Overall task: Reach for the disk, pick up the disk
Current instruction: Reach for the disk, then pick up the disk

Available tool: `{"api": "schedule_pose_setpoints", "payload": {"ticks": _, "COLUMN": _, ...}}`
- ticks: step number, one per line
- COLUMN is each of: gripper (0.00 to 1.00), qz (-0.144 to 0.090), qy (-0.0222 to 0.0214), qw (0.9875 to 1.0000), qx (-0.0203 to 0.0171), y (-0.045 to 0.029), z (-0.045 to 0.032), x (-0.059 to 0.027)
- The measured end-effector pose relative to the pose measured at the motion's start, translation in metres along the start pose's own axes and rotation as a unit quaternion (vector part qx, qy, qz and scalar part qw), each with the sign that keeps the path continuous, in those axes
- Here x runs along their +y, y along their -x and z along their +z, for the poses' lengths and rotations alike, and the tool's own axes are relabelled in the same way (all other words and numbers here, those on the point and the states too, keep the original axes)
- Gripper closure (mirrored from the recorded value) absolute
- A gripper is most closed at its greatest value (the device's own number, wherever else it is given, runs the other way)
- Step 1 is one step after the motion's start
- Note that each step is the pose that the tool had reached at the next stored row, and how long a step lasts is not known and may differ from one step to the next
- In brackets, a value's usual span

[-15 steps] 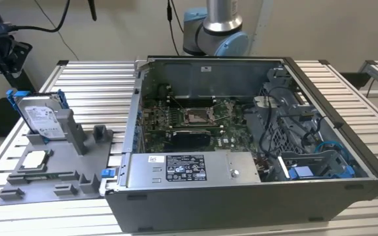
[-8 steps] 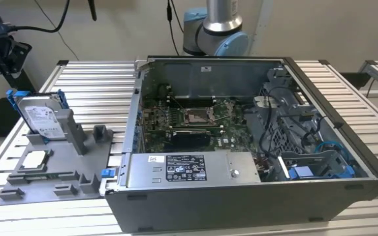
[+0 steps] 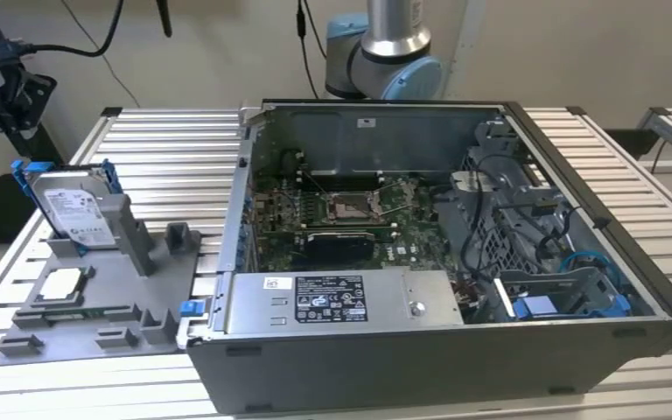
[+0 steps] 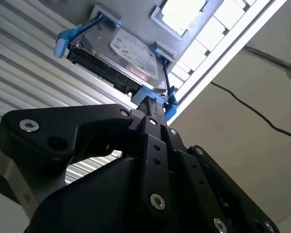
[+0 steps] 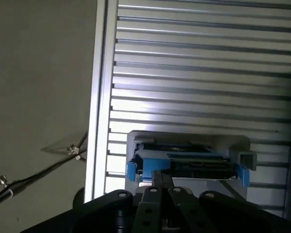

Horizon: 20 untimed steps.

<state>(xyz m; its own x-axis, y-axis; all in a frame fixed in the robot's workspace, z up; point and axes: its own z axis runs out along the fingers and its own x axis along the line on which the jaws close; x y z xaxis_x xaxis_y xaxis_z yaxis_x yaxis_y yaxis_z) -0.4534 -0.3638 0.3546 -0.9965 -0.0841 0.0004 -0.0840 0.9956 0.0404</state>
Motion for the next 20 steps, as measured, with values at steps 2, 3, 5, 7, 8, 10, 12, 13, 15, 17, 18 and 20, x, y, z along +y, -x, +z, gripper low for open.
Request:
{"api": "schedule_pose_setpoints", "payload": {"ticks": 2, "gripper": 1.0, "qz": -0.018, "qy": 0.0, "qw": 0.9998, "qx": 0.0008, "y": 0.0, "z": 0.0, "x": 0.0}}
{"api": "schedule_pose_setpoints", "payload": {"ticks": 3, "gripper": 1.0, "qz": -0.027, "qy": 0.0, "qw": 0.9996, "qx": 0.0011, "y": 0.0, "z": 0.0, "x": 0.0}}
{"api": "schedule_pose_setpoints", "payload": {"ticks": 5, "gripper": 1.0, "qz": -0.045, "qy": 0.0, "qw": 0.999, "qx": 0.0018, "y": 0.0, "z": 0.0, "x": 0.0}}
{"api": "schedule_pose_setpoints", "payload": {"ticks": 7, "gripper": 1.0, "qz": -0.063, "qy": 0.0, "qw": 0.998, "qx": 0.0026, "y": 0.0, "z": 0.0, "x": 0.0}}
{"api": "schedule_pose_setpoints", "payload": {"ticks": 8, "gripper": 1.0, "qz": -0.072, "qy": 0.0, "qw": 0.9974, "qx": 0.003, "y": 0.0, "z": 0.0, "x": 0.0}}
{"api": "schedule_pose_setpoints", "payload": {"ticks": 10, "gripper": 1.0, "qz": -0.091, "qy": -0.0001, "qw": 0.9959, "qx": 0.0037, "y": 0.0, "z": -0.0001, "x": 0.0}}
{"api": "schedule_pose_setpoints", "payload": {"ticks": 12, "gripper": 1.0, "qz": -0.109, "qy": 0.0, "qw": 0.9941, "qx": 0.0044, "y": 0.0, "z": 0.0, "x": 0.0}}
{"api": "schedule_pose_setpoints", "payload": {"ticks": 13, "gripper": 1.0, "qz": -0.118, "qy": 0.0, "qw": 0.993, "qx": 0.0048, "y": 0.0, "z": 0.0, "x": 0.0}}
{"api": "schedule_pose_setpoints", "payload": {"ticks": 15, "gripper": 1.0, "qz": -0.136, "qy": -0.0001, "qw": 0.9907, "qx": 0.0055, "y": 0.0, "z": 0.0, "x": 0.0}}
{"api": "schedule_pose_setpoints", "payload": {"ticks": 17, "gripper": 1.0, "qz": -0.154, "qy": -0.0001, "qw": 0.9881, "qx": 0.0062, "y": 0.0, "z": 0.0, "x": 0.0}}
{"api": "schedule_pose_setpoints", "payload": {"ticks": 18, "gripper": 1.0, "qz": -0.163, "qy": -0.0001, "qw": 0.9867, "qx": 0.0066, "y": 0.0, "z": 0.0, "x": 0.0}}
{"api": "schedule_pose_setpoints", "payload": {"ticks": 20, "gripper": 1.0, "qz": -0.181, "qy": -0.0001, "qw": 0.9835, "qx": 0.0073, "y": 0.0, "z": 0.0, "x": 0.0}}
